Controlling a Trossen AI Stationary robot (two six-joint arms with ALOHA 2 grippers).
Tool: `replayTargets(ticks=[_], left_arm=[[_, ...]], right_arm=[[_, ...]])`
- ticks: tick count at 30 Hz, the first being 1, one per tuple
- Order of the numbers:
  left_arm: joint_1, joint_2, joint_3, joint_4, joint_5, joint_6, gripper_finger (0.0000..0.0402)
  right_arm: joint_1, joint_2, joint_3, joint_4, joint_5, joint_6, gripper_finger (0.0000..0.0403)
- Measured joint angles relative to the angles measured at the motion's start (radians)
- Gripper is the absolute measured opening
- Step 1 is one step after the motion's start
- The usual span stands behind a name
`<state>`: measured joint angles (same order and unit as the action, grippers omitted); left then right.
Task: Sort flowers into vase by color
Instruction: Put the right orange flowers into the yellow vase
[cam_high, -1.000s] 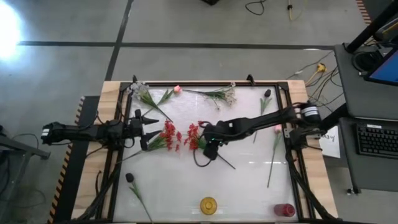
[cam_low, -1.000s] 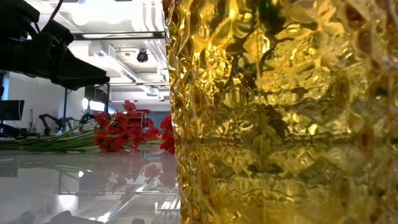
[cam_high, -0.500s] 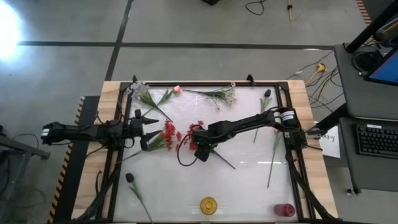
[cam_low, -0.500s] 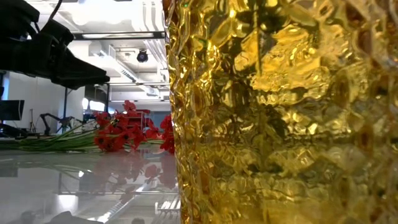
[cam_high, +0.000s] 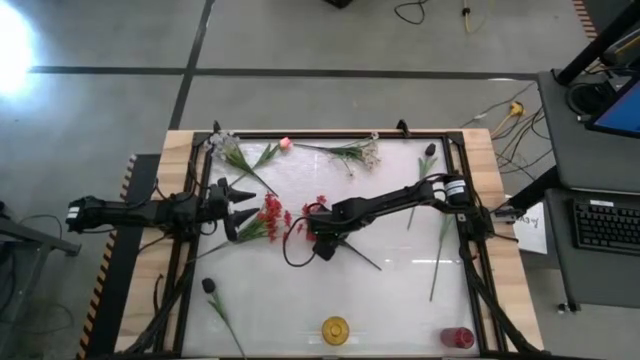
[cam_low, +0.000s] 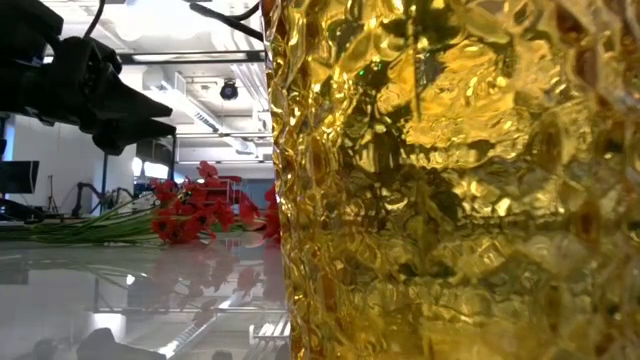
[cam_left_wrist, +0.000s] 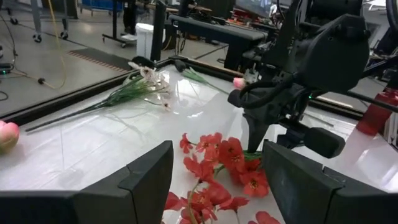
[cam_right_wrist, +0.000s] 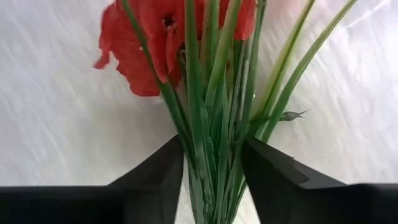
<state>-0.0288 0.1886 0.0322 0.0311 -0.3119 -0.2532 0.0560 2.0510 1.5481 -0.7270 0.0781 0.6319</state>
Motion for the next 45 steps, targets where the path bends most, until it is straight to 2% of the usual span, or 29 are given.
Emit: replayTargets(ticks=[9, 14, 17, 26, 33, 39, 45], left_arm=[[0.000, 0.000, 0.000, 0.000, -0.001, 0.004, 0.0233], [0.000, 0.002, 0.000, 0.001, 0.000, -0.004, 0.0233], [0.000, 0.002, 0.000, 0.002, 0.006, -0.022, 0.0233], [0.000, 0.001, 0.000, 0.015, 0.007, -0.026, 0.0233], [0.000, 0.004, 0.008, 0.081, 0.007, -0.027, 0.0233], [0.000, 0.060, 0.116, -0.001, 0.008, -0.067, 0.0233], [0.000, 0.222, 0.285, -0.096, 0.010, -0.044, 0.0233]], right_arm=[[-0.002, 0.000, -0.005, 0.011, 0.002, 0.034, 0.0021], [-0.002, -0.041, -0.003, 0.104, 0.022, 0.026, 0.0017], [-0.002, -0.104, -0.002, 0.158, 0.046, -0.002, 0.0015], [-0.002, -0.320, -0.008, 0.166, 0.117, -0.088, 0.0014], [0.032, -0.458, -0.013, 0.301, 0.129, -0.153, 0.0013], [0.110, -0.518, -0.031, 0.474, 0.146, -0.247, 0.0013], [0.194, -0.559, -0.143, 0.725, 0.154, -0.290, 0.0013]])
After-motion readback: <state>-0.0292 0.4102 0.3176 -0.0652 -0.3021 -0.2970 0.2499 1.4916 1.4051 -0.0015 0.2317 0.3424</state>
